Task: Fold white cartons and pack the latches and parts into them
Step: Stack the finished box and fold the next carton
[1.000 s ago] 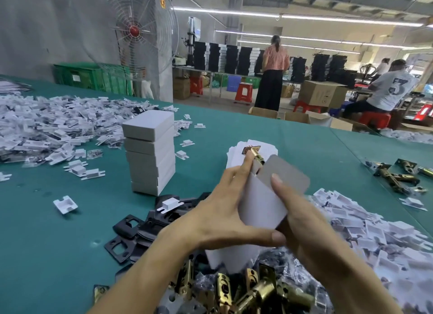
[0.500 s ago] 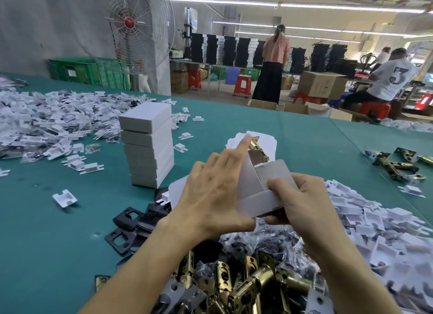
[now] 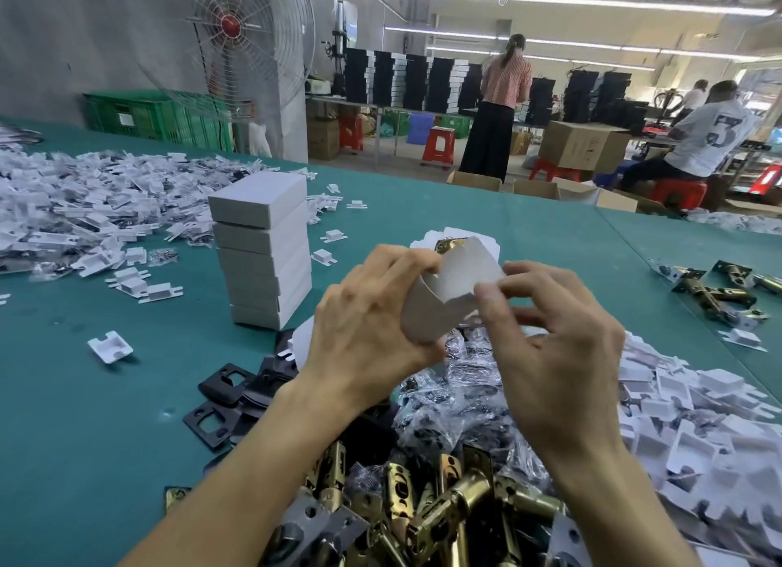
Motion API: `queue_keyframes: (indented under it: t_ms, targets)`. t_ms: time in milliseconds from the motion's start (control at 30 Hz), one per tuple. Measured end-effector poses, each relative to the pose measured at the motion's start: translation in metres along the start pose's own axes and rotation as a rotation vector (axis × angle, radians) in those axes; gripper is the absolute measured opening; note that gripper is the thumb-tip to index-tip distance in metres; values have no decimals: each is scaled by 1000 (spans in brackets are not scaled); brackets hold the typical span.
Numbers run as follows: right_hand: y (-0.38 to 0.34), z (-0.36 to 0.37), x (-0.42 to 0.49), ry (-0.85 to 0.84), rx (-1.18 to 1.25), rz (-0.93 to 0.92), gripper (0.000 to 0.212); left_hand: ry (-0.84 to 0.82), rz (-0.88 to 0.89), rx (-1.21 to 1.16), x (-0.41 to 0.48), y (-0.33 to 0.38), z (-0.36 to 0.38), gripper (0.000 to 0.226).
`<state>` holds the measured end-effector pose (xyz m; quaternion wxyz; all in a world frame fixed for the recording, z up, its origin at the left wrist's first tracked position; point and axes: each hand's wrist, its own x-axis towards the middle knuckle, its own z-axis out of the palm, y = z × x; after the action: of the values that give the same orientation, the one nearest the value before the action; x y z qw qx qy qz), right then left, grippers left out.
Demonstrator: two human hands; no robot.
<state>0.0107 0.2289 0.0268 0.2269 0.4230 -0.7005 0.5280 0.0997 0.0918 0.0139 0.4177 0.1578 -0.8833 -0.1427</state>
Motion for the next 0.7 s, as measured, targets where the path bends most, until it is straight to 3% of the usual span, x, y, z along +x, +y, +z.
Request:
queue_keyframes:
  t_ms: [167,267,367,500,567,667,700]
  targets:
    - [-3,2,-2,-175,62,87,21,71,-41,8,0,0,0,58]
    - [-9,8,-5,-331,110,144,22,116,26,-10,1,5,0,44]
    - [-10,12,-7,-418,172,132,7,79,98,-17,1,3,3,39]
    - [-11,10,-6,-484,211,95,15,45,143,-33,3,0,3,33]
    - [-11,10,-6,-450,307,155,30,43,168,-59,3,-1,3,41]
    - [-13,9,-6,-216,403,232,12,42,213,-92,3,-2,3,63]
    - [-13,9,-8,-157,399,221,25,48,224,-96,3,-2,3,68]
